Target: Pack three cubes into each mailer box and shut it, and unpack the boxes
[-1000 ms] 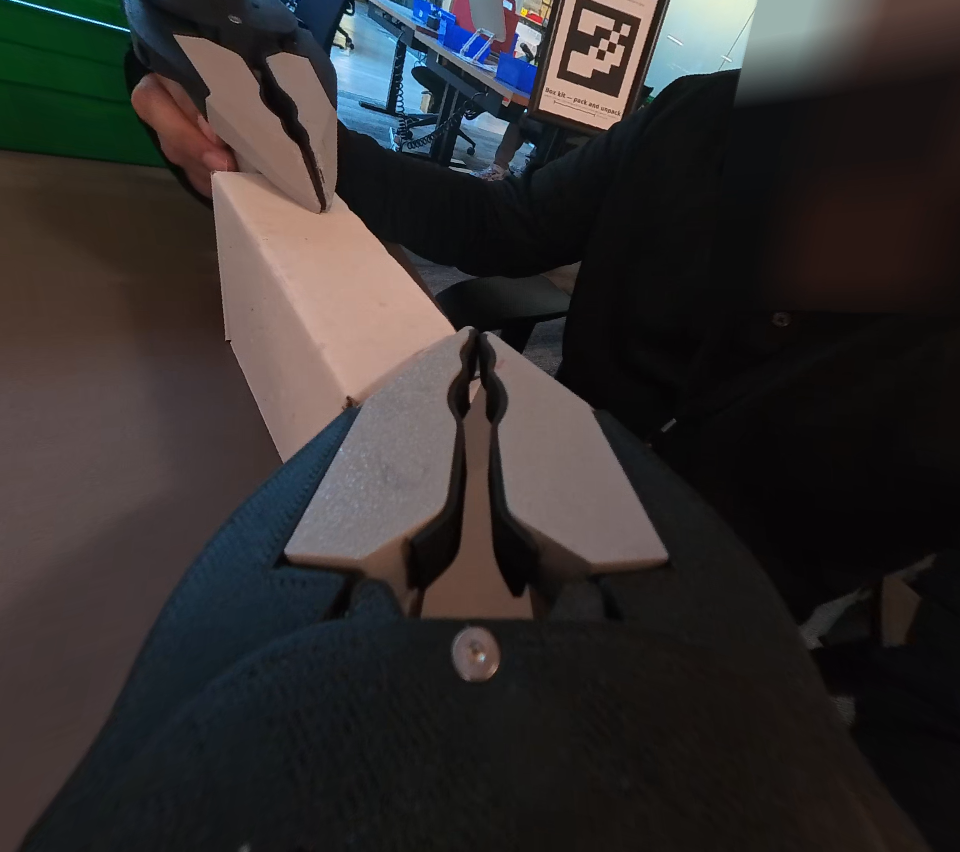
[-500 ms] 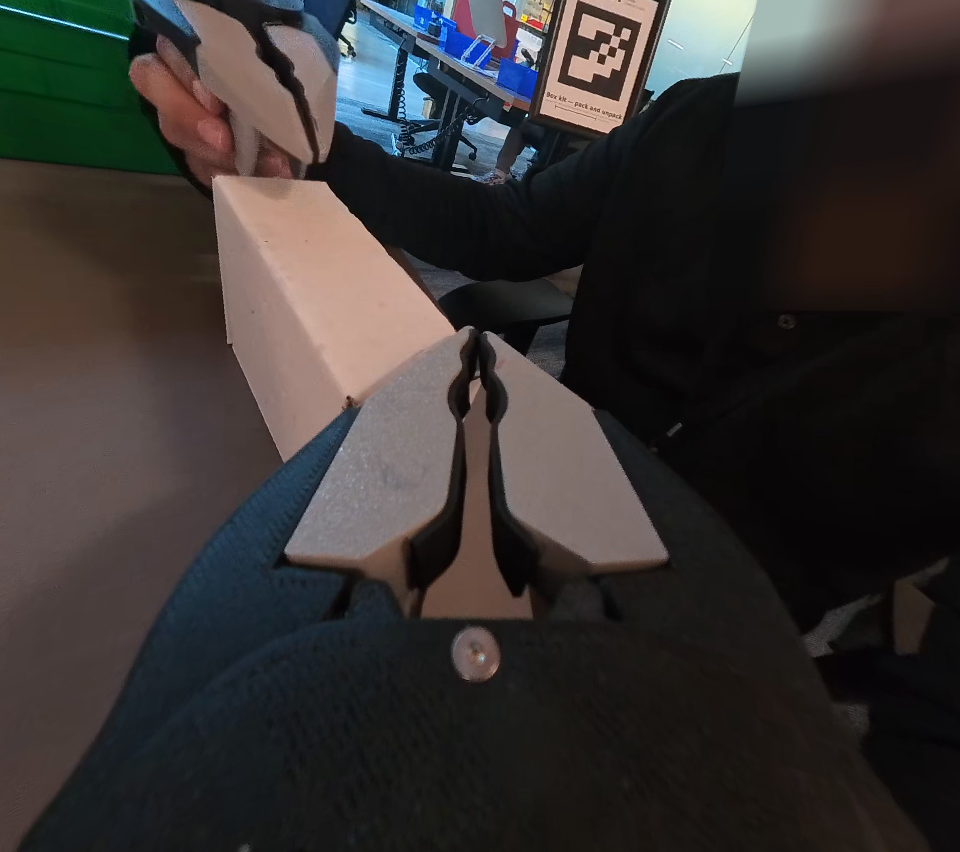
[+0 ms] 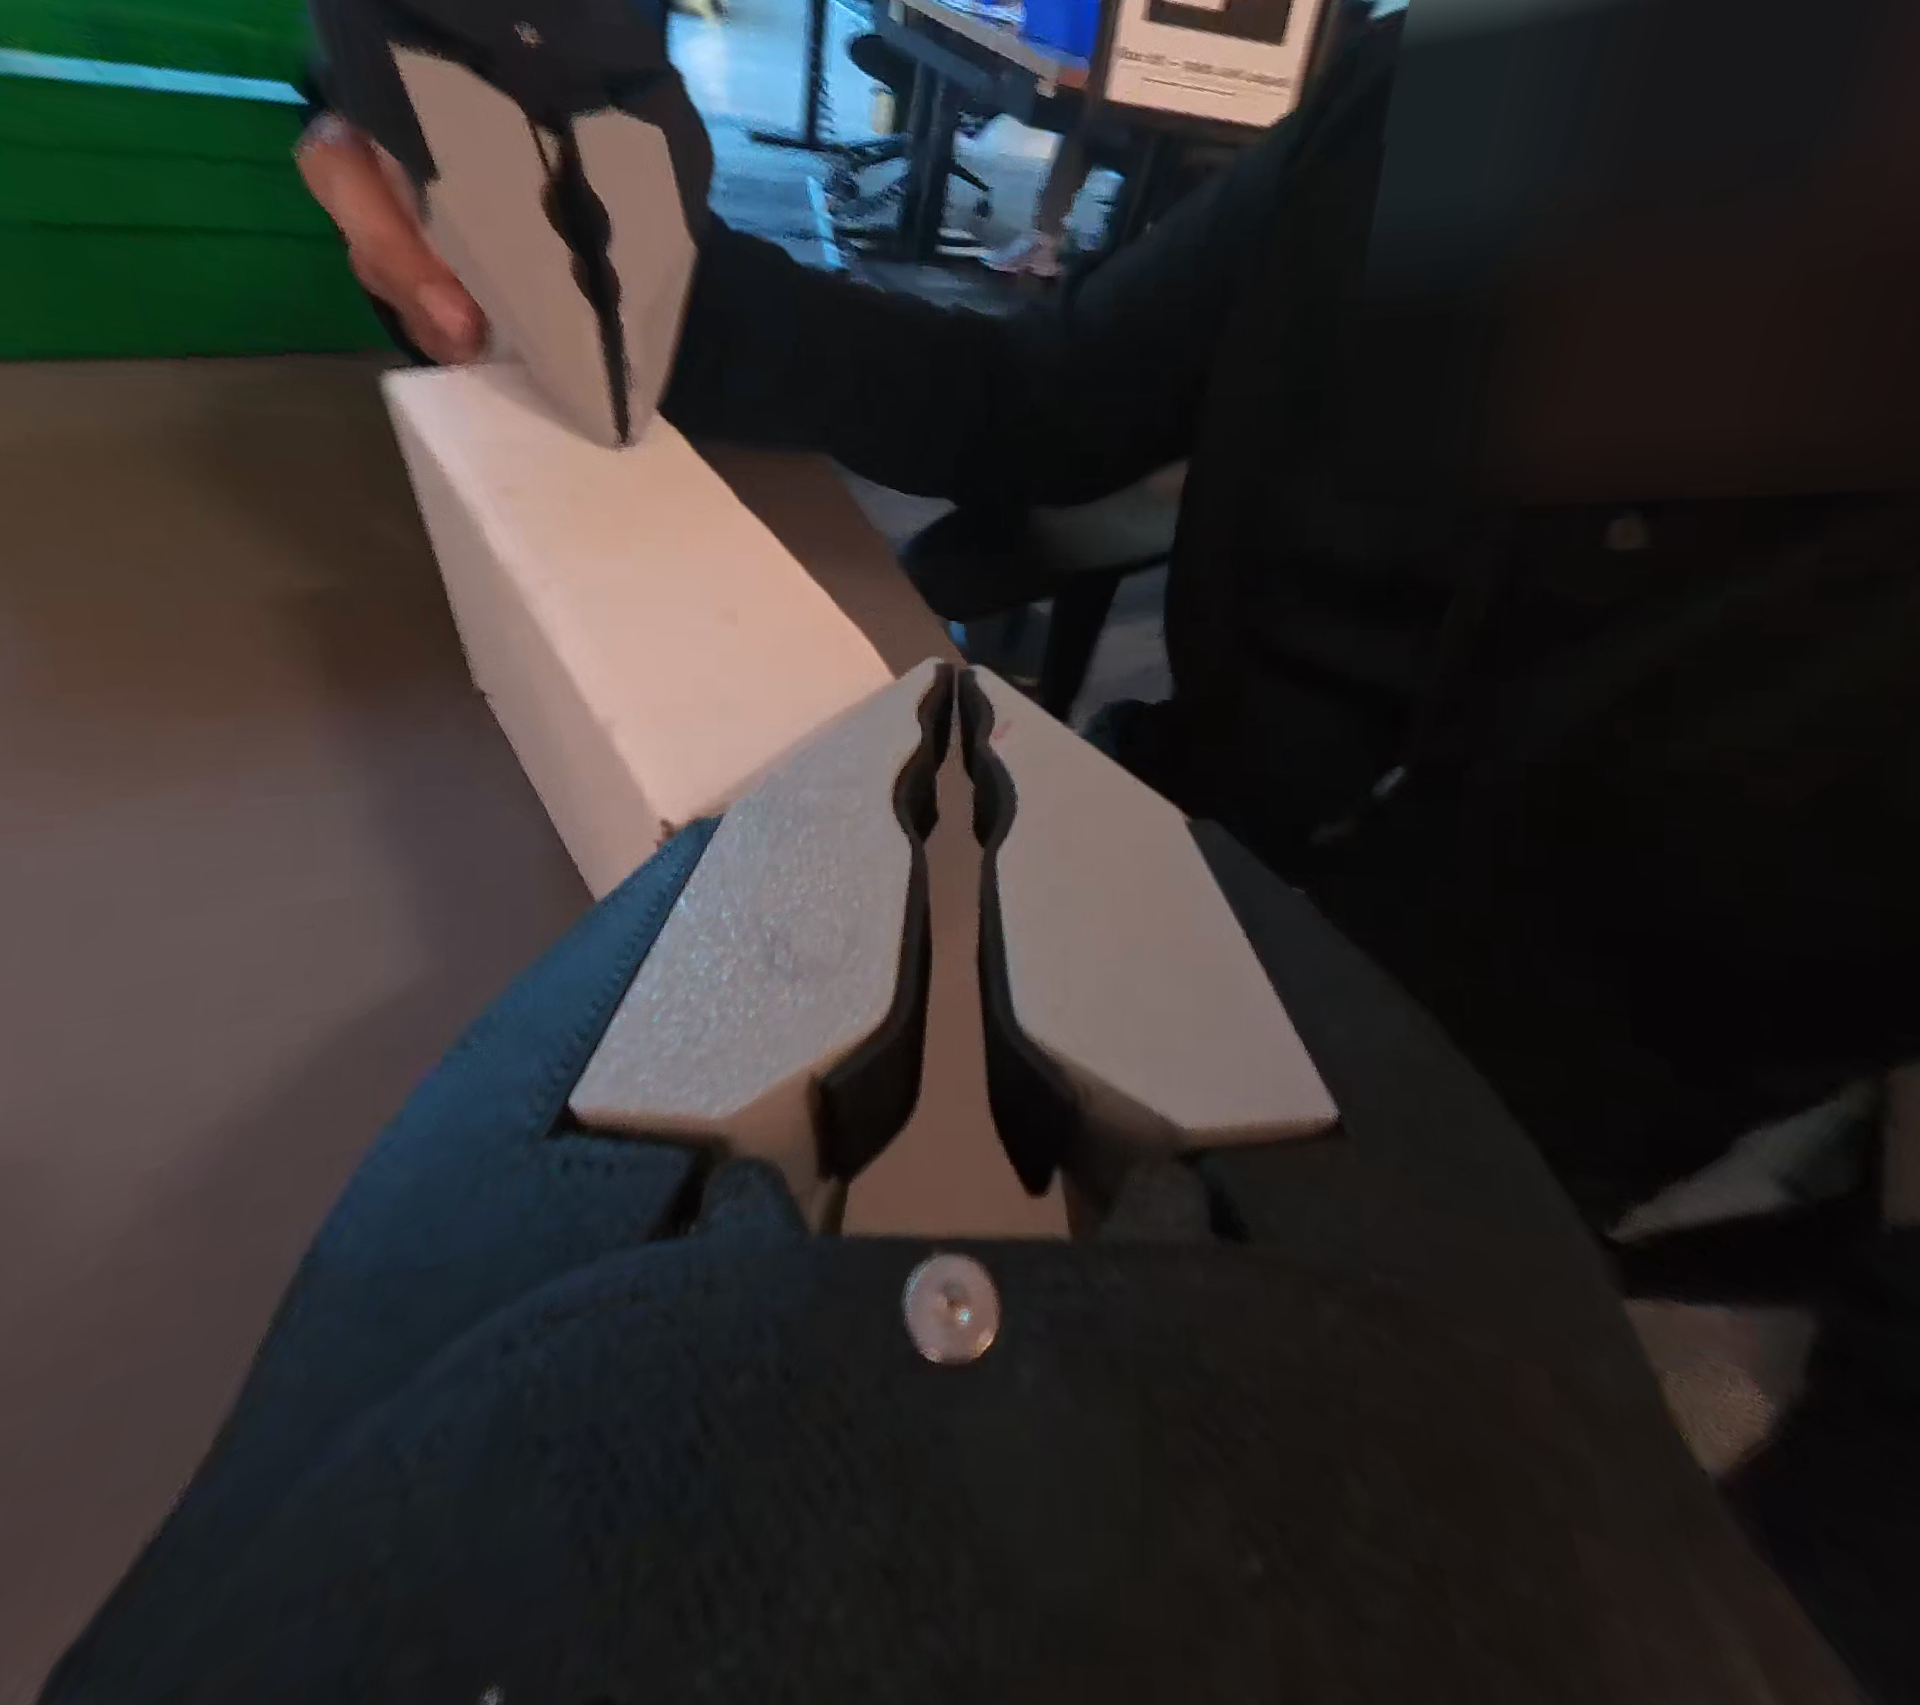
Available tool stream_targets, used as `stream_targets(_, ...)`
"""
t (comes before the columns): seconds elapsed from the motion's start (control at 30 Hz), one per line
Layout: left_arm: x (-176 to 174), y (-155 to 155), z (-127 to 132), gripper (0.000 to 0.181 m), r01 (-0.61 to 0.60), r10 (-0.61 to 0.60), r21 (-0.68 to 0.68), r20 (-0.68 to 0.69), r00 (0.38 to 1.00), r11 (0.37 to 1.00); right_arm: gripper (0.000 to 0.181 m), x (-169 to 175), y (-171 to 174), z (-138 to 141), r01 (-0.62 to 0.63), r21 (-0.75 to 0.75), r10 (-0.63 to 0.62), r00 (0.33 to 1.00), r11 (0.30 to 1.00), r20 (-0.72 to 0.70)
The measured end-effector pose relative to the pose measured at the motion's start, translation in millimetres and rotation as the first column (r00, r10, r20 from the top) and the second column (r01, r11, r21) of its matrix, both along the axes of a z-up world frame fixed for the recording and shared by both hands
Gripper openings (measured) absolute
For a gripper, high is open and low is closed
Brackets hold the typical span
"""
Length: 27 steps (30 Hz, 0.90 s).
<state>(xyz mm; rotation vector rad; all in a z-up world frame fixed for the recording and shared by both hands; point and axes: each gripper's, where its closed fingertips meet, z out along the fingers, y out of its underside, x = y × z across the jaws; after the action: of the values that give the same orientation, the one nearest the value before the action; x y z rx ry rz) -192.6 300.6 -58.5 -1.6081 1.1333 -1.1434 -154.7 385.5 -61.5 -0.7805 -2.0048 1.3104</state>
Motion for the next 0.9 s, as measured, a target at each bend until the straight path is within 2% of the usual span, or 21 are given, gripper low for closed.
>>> stream_targets(0.03,-0.5,4.6,0.7,0.0,-0.031,0.031,0.023,-0.001,1.0,0.999,0.0,0.1,0.2,0.1,-0.001,-0.008,0.001,1.0,1.0,0.002)
stream_targets(0.23,-5.4,30.1,-1.5,0.0,-0.171,0.173,0.071,-0.028,0.985,0.983,0.0,1.3,1.2,0.7,-0.028,-0.079,0.03,0.999,0.996,0.028)
stream_targets(0.3,-6.0,29.8,-1.5,0.0,-0.176,0.178,0.07,-0.026,0.984,0.982,0.003,0.8,3.5,1.3,-0.024,-0.097,0.027,0.999,0.995,0.031)
stream_targets(0.4,-5.7,29.9,-1.8,0.0,-0.173,0.174,0.054,-0.003,0.985,0.983,0.039,-1.4,12.7,10.3,0.011,-0.156,-0.011,1.0,0.988,0.001)
stream_targets(0.53,-7.6,27.3,-1.2,0.0,-0.174,0.178,0.095,-0.037,0.983,0.98,0.086,3.3,20.3,35.8,0.007,-0.373,-0.015,1.0,0.928,-0.018)
stream_targets(0.57,-10.2,28.3,-0.3,0.0,-0.186,0.191,0.106,-0.04,0.981,0.977,0.091,4.2,17.3,40.1,0.009,-0.399,-0.006,1.0,0.917,0.008)
stream_targets(0.63,-18.6,35.6,6.3,0.005,-0.248,0.251,0.128,-0.009,0.968,0.96,0.091,1.5,7.5,36.5,0.045,-0.328,-0.016,0.996,0.944,0.091)
stream_targets(0.7,-28.7,41.4,12.7,0.012,-0.303,0.304,0.139,0.016,0.952,0.943,0.09,-9.3,1.3,24.4,0.128,-0.142,-0.101,0.978,0.982,0.182)
stream_targets(0.77,-44.8,55.5,14.9,0.012,-0.408,0.41,0.164,0.022,0.912,0.898,0.088,-23.6,-1.5,16.6,0.197,0.069,-0.207,0.953,0.978,0.223)
stream_targets(0.9,-79.2,85.6,-5.9,0.01,-0.593,0.603,0.13,-0.057,0.796,0.795,0.086,-36.7,-19.3,-10.4,0.105,0.36,-0.253,0.884,0.927,0.392)
